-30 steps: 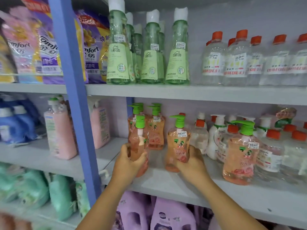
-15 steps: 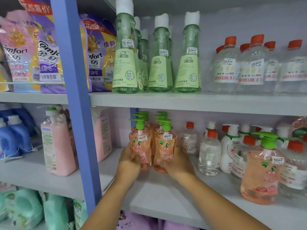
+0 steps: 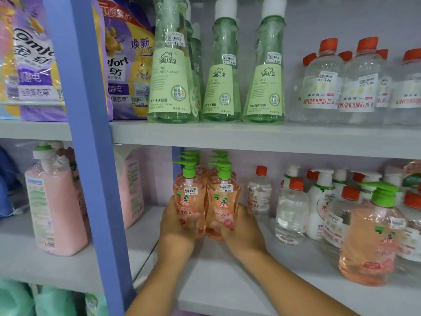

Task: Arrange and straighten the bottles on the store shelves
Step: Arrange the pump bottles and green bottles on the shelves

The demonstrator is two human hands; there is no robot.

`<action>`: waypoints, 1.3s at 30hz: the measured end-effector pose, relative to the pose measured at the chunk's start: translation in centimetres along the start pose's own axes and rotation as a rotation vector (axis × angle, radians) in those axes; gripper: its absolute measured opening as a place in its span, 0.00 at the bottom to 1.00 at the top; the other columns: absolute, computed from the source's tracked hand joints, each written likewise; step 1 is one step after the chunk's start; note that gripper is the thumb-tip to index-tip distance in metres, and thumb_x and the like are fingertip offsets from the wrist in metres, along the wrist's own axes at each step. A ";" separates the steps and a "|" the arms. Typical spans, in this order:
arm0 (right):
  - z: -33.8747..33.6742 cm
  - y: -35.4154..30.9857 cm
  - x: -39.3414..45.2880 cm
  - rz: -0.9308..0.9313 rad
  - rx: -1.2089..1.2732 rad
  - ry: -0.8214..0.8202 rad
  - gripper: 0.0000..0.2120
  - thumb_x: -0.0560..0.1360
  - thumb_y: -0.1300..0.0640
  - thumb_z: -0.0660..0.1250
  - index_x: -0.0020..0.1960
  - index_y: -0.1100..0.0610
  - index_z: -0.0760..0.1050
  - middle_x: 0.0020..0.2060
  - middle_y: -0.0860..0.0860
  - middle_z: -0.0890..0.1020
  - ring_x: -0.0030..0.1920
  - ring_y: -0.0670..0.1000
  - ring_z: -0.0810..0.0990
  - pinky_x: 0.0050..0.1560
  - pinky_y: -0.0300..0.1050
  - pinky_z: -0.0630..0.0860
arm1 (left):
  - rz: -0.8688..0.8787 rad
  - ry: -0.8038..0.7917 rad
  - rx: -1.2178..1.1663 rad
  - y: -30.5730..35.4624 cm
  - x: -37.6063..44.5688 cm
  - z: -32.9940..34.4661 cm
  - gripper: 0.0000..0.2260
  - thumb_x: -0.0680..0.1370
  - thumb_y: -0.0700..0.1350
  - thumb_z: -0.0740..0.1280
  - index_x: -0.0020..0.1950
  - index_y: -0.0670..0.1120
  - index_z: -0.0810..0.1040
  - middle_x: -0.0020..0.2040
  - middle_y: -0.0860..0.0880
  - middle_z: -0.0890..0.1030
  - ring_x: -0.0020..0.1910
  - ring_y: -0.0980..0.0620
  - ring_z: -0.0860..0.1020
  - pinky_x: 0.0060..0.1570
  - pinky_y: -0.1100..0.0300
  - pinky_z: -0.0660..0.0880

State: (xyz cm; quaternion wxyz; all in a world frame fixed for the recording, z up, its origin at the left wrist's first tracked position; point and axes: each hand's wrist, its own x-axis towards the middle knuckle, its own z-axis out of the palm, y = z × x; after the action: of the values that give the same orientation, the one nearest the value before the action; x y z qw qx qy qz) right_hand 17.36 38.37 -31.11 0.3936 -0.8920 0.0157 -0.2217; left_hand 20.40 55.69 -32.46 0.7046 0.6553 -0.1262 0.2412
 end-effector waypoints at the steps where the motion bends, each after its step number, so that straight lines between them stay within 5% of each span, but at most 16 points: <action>1: 0.0 0.1 -0.1 0.006 0.003 0.001 0.38 0.69 0.39 0.76 0.74 0.49 0.66 0.67 0.47 0.76 0.67 0.51 0.76 0.66 0.51 0.75 | 0.020 0.010 0.015 0.2 -0.1 -0.1 0.27 0.67 0.56 0.78 0.62 0.46 0.81 0.54 0.43 0.86 0.53 0.37 0.85 0.53 0.32 0.80; 5: -0.3 -0.3 -0.2 0.021 -0.010 -0.036 0.32 0.72 0.43 0.75 0.72 0.49 0.70 0.66 0.49 0.77 0.65 0.51 0.77 0.65 0.50 0.76 | 0.100 -0.043 0.002 1.4 -0.5 0.2 0.24 0.69 0.61 0.77 0.60 0.51 0.82 0.52 0.47 0.88 0.51 0.46 0.87 0.52 0.43 0.84; 9: -3.7 -1.2 -2.4 -0.012 0.044 0.015 0.23 0.77 0.46 0.70 0.70 0.50 0.73 0.66 0.47 0.76 0.64 0.49 0.77 0.65 0.47 0.75 | 0.166 -0.039 0.044 3.3 -1.4 0.2 0.36 0.65 0.74 0.72 0.60 0.48 0.82 0.51 0.59 0.87 0.48 0.62 0.85 0.44 0.73 0.77; 13: -12.9 2.5 -8.0 -0.169 0.092 0.624 0.19 0.75 0.42 0.68 0.64 0.44 0.72 0.59 0.35 0.72 0.60 0.46 0.75 0.58 0.41 0.73 | 0.161 -0.025 0.172 3.0 -1.2 0.0 0.37 0.60 0.75 0.74 0.58 0.50 0.81 0.46 0.63 0.86 0.48 0.67 0.83 0.42 0.78 0.74; 15: -17.3 5.6 -10.0 -0.021 0.062 0.810 0.25 0.74 0.34 0.68 0.65 0.44 0.69 0.60 0.39 0.68 0.58 0.48 0.72 0.53 0.44 0.72 | 0.145 -0.023 0.221 3.0 -1.1 0.1 0.39 0.59 0.74 0.74 0.59 0.49 0.81 0.47 0.59 0.86 0.49 0.64 0.84 0.43 0.75 0.75; 17: -19.8 8.2 -10.4 0.166 0.096 0.722 0.34 0.68 0.31 0.70 0.67 0.45 0.67 0.63 0.45 0.69 0.57 0.48 0.73 0.51 0.48 0.73 | 0.138 -0.013 0.214 2.9 -1.3 0.2 0.41 0.58 0.77 0.73 0.59 0.48 0.81 0.49 0.57 0.85 0.47 0.65 0.84 0.45 0.70 0.78; 19: -20.3 9.5 -10.0 0.214 0.192 0.544 0.28 0.68 0.40 0.78 0.63 0.41 0.71 0.58 0.45 0.78 0.53 0.48 0.80 0.51 0.51 0.79 | 0.101 -0.004 0.227 2.8 -1.7 0.6 0.31 0.64 0.65 0.78 0.59 0.49 0.81 0.50 0.53 0.86 0.51 0.57 0.85 0.50 0.61 0.80; 22: -20.1 10.8 -9.1 0.238 0.116 0.418 0.25 0.67 0.42 0.79 0.59 0.47 0.77 0.51 0.50 0.83 0.50 0.54 0.84 0.50 0.57 0.83 | 0.062 0.021 0.339 3.3 -2.5 0.7 0.13 0.73 0.50 0.74 0.56 0.53 0.79 0.48 0.58 0.84 0.50 0.52 0.84 0.45 0.71 0.74; 27: -16.3 8.2 -9.2 0.193 0.029 0.264 0.33 0.60 0.33 0.77 0.58 0.48 0.74 0.50 0.48 0.79 0.50 0.53 0.81 0.50 0.54 0.81 | 0.058 0.202 0.483 4.9 -6.3 0.9 0.15 0.80 0.46 0.72 0.66 0.50 0.78 0.56 0.52 0.78 0.51 0.49 0.82 0.49 0.56 0.76; 30: -11.8 4.4 -9.5 0.092 0.048 0.181 0.39 0.60 0.33 0.77 0.65 0.48 0.69 0.54 0.46 0.73 0.57 0.52 0.76 0.57 0.52 0.77 | 0.054 0.051 0.324 6.1 -9.5 2.6 0.09 0.79 0.52 0.73 0.59 0.61 0.80 0.58 0.58 0.83 0.54 0.57 0.83 0.51 0.65 0.77; 32: -8.8 1.8 -9.5 0.037 0.044 0.116 0.43 0.65 0.36 0.77 0.73 0.53 0.66 0.60 0.50 0.73 0.63 0.54 0.72 0.63 0.51 0.74 | 0.039 -0.063 0.303 6.9 -10.8 3.6 0.13 0.77 0.58 0.73 0.62 0.64 0.80 0.58 0.61 0.84 0.56 0.60 0.83 0.53 0.65 0.80; 36: -4.9 -1.3 -9.3 -0.094 0.136 -0.098 0.38 0.72 0.48 0.73 0.78 0.49 0.62 0.64 0.50 0.70 0.67 0.51 0.71 0.65 0.43 0.72 | -0.001 -0.064 0.327 7.6 -10.7 3.0 0.23 0.74 0.55 0.77 0.65 0.70 0.74 0.55 0.67 0.84 0.52 0.67 0.83 0.50 0.70 0.78; 39: -4.5 -1.4 -8.2 -0.130 0.175 -0.241 0.29 0.75 0.46 0.71 0.74 0.44 0.68 0.63 0.44 0.74 0.64 0.43 0.77 0.64 0.39 0.75 | -0.042 -0.006 0.394 7.6 -9.7 1.2 0.27 0.71 0.55 0.79 0.64 0.71 0.71 0.52 0.69 0.83 0.49 0.70 0.81 0.47 0.70 0.78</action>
State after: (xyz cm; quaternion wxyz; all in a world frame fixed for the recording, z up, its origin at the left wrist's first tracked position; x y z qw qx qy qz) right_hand 7.96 37.88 -30.58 0.4535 -0.8737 -0.1088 -0.1384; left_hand 8.41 52.95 -30.55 0.5673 0.7837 -0.0650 0.2445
